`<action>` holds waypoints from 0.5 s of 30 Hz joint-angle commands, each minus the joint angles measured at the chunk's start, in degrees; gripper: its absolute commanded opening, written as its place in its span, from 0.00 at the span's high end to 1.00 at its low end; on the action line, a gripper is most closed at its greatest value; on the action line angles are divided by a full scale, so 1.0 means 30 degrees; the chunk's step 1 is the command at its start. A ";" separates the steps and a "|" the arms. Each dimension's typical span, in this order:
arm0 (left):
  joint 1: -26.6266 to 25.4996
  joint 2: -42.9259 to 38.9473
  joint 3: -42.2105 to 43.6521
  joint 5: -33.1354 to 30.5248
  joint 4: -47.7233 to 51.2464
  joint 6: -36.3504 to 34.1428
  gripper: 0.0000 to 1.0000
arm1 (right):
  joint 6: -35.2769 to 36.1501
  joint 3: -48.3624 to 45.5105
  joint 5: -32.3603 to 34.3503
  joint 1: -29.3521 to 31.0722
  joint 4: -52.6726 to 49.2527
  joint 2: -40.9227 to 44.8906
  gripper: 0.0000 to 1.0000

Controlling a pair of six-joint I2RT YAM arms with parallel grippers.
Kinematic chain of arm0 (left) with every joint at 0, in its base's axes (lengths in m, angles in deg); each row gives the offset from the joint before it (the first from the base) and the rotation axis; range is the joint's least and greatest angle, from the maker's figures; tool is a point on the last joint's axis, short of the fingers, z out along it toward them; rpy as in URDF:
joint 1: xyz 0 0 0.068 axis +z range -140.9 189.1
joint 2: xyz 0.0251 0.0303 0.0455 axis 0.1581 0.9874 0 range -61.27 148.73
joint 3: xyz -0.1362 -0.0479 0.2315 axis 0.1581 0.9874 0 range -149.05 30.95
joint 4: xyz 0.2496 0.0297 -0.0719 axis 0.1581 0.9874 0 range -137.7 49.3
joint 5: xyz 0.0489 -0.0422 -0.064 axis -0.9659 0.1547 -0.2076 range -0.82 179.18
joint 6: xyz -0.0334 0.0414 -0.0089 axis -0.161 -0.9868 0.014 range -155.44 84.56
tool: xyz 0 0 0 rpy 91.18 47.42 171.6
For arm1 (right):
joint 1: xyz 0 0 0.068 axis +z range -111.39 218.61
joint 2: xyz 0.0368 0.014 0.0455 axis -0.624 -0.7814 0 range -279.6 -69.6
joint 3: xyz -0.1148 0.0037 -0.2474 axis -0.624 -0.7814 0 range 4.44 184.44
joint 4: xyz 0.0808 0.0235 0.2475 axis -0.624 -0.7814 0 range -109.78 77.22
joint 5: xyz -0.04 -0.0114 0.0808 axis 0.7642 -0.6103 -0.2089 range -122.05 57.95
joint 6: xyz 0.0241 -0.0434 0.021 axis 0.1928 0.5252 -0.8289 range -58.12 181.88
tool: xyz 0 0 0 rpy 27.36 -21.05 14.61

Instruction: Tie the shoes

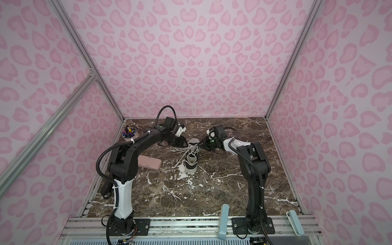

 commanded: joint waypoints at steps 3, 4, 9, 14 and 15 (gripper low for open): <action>0.0109 0.0026 0.0060 -0.0128 0.0073 -0.0338 0.54 | 0.0658 0.0289 0.0462 -0.0008 -0.0756 -0.0086 0.68; 0.0083 0.0052 0.0047 -0.0154 0.0073 -0.0362 0.53 | 0.0691 0.0265 0.0528 -0.0010 -0.0805 -0.0029 0.67; 0.0105 0.0211 0.0191 -0.0089 0.0013 -0.0523 0.52 | 0.0967 0.0233 0.0624 -0.0013 -0.1203 0.0330 0.66; 0.0161 0.0158 0.0960 0.0320 -0.0699 -0.0672 0.52 | 0.1089 0.0208 0.0558 -0.0007 -0.1389 0.0650 0.67; 0.0210 0.0129 0.1067 0.0377 -0.0789 -0.0678 0.52 | 0.1138 0.0236 0.0558 -0.0021 -0.1448 0.0682 0.67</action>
